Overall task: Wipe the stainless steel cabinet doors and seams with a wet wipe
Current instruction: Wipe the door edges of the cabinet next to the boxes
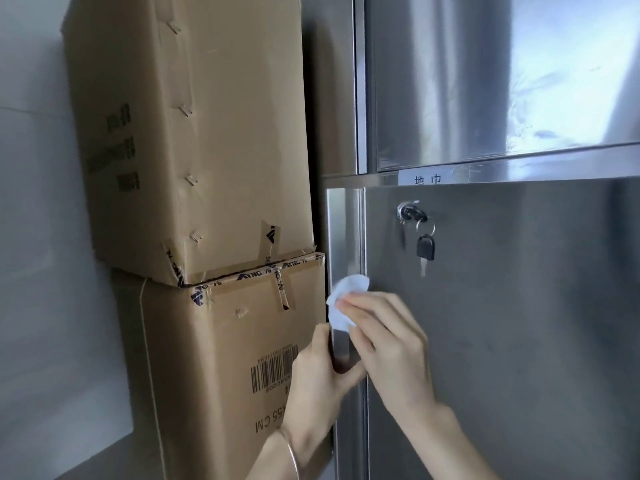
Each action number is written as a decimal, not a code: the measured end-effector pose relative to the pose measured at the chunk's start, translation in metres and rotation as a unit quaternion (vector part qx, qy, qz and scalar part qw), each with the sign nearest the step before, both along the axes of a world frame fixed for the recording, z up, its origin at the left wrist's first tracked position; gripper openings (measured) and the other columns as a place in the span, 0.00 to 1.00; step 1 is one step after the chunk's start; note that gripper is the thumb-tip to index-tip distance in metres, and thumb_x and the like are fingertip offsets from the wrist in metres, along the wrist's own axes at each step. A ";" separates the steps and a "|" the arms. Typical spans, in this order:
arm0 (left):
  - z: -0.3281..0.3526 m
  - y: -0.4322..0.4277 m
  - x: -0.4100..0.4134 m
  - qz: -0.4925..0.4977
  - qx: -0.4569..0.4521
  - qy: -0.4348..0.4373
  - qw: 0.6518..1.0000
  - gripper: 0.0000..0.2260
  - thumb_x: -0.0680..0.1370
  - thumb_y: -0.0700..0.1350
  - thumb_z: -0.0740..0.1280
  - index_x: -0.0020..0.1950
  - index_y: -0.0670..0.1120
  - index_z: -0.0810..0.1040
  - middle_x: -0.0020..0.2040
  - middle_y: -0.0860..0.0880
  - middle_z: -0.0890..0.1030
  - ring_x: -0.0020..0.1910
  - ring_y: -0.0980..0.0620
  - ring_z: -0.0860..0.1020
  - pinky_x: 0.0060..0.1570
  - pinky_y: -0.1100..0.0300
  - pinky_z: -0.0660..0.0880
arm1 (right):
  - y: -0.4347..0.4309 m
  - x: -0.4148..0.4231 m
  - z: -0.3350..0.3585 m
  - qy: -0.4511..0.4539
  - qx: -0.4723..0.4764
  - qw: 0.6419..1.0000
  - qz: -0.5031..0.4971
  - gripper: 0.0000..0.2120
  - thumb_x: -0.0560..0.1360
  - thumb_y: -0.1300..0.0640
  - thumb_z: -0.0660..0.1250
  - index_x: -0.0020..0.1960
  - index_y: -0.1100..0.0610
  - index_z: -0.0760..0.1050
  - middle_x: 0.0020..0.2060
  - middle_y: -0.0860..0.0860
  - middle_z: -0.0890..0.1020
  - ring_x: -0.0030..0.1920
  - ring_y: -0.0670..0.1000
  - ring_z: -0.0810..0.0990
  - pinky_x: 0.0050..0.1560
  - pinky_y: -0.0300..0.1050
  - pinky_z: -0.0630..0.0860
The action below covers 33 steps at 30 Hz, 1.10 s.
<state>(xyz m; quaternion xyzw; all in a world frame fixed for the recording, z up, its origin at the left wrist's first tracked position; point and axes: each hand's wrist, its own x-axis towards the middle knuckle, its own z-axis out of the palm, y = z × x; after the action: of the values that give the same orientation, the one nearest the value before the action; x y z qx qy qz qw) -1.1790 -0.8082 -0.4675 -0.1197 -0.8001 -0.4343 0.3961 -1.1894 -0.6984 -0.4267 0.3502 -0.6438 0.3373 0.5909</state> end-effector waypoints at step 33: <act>0.009 -0.004 -0.002 0.008 0.003 -0.060 0.998 0.20 0.70 0.55 0.75 0.50 0.46 0.69 0.35 0.53 0.77 0.39 0.49 0.78 0.41 0.59 0.73 | -0.015 0.005 0.107 -0.050 0.005 0.992 -0.115 0.08 0.66 0.75 0.66 0.43 0.66 0.79 0.41 0.58 0.80 0.39 0.60 0.78 0.34 0.53 0.76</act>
<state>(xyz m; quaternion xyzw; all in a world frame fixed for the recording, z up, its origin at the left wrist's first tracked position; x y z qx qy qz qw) -1.1806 -0.8121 -0.4580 -0.0855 -0.8223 -0.4396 0.3511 -1.1842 -0.7137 -0.3196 0.2595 -0.7098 0.2812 0.5913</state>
